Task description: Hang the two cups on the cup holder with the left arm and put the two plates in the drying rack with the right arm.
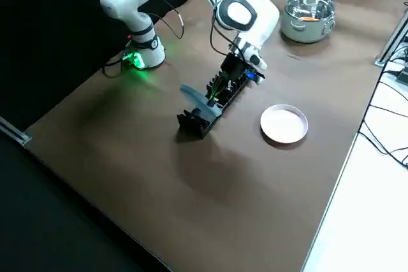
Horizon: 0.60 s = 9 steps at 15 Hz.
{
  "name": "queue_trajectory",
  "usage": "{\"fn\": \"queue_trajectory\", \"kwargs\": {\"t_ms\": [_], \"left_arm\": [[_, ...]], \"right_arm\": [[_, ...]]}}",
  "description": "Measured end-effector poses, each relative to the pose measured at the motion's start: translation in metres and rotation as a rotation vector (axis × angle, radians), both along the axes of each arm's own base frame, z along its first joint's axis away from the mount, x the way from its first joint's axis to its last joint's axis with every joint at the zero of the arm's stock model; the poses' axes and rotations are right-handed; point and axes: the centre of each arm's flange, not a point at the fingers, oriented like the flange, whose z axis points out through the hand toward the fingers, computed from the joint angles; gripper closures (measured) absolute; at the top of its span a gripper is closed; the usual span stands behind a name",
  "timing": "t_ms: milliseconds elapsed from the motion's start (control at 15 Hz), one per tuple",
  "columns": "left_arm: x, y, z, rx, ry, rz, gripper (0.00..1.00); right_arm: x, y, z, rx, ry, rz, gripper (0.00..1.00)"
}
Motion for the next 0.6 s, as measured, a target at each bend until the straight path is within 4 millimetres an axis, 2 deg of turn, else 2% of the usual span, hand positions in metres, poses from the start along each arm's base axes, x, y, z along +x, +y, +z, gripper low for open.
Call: {"fn": "queue_trajectory", "kwargs": {"t_ms": [133, 267, 400, 467, 600], "left_arm": [[0.016, 0.015, -0.039, 0.011, -0.052, -0.060, 0.00], [0.028, 0.017, -0.082, -0.005, -0.107, -0.114, 0.00], [0.035, 0.014, -0.117, -0.032, -0.134, -0.140, 0.00], [0.036, 0.013, -0.127, -0.038, -0.133, -0.152, 0.00], [0.038, 0.013, -0.133, -0.029, -0.126, -0.190, 0.00]], "right_arm": [[-0.005, 0.004, -0.007, -0.010, -0.012, -0.010, 0.97], [-0.008, 0.012, -0.012, -0.017, -0.028, -0.020, 0.97], [-0.008, 0.024, -0.014, -0.023, -0.050, -0.020, 0.97], [-0.009, 0.029, -0.016, -0.025, -0.057, -0.020, 0.97], [-0.010, 0.033, -0.018, -0.025, -0.060, -0.018, 0.97]]}}
